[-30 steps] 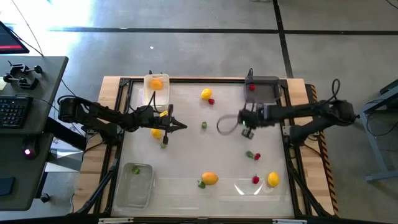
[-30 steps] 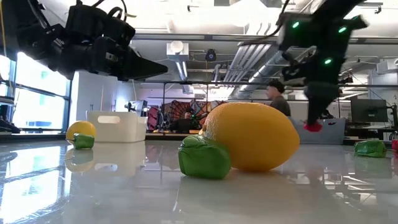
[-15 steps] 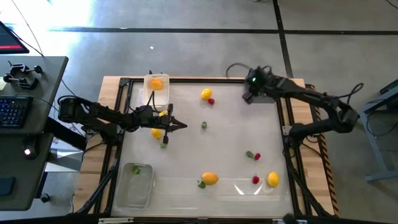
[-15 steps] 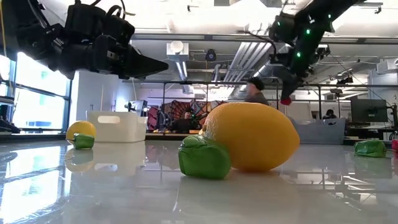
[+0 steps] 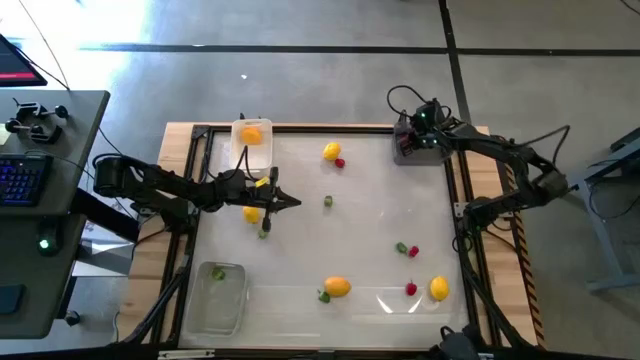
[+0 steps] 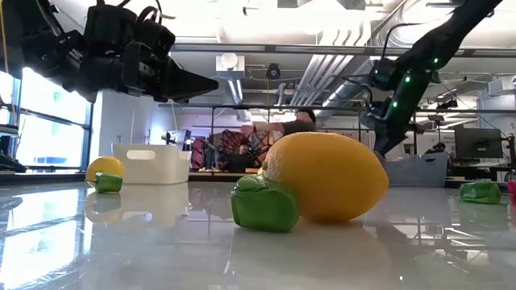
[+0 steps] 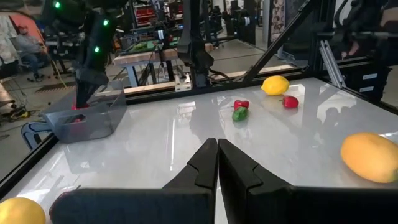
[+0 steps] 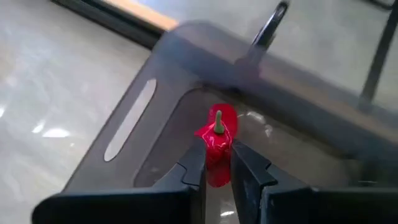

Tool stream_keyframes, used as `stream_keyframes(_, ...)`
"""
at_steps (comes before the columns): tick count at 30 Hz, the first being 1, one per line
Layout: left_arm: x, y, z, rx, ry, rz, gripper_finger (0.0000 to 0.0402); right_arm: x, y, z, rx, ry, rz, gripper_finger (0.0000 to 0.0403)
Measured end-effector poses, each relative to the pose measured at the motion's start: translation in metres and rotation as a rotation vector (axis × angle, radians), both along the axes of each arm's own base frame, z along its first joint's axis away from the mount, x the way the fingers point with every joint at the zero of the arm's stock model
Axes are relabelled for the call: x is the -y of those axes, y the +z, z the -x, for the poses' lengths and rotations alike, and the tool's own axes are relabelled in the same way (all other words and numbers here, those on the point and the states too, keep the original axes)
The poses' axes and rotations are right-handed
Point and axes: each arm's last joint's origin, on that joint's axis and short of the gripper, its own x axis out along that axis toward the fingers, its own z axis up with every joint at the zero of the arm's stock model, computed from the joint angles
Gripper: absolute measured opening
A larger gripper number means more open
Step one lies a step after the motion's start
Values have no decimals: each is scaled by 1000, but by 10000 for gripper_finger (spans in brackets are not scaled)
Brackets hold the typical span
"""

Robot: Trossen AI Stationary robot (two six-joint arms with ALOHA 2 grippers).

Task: Sort produce into baskets
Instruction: Put the red bell pepper into the black bin

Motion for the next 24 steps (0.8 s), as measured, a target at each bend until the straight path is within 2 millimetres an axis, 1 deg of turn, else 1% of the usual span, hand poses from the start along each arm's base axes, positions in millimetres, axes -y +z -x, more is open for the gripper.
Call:
stream_keyframes(6,0,0,0,0,0,-3,0,6,-19,-5,12,-32,-84,34)
stream_keyframes(11,0,0,0,0,-1,-9,0,7,-26,-6,3,-44,-106,39)
stream_keyframes(14,0,0,0,0,-1,-10,0,7,-25,-6,8,-48,-106,56)
stream_keyframes(21,0,0,0,-2,-1,-10,0,7,-25,-7,34,-58,-123,115)
stream_keyframes(24,0,0,0,-2,-1,-11,0,7,-25,-7,34,-60,-119,135)
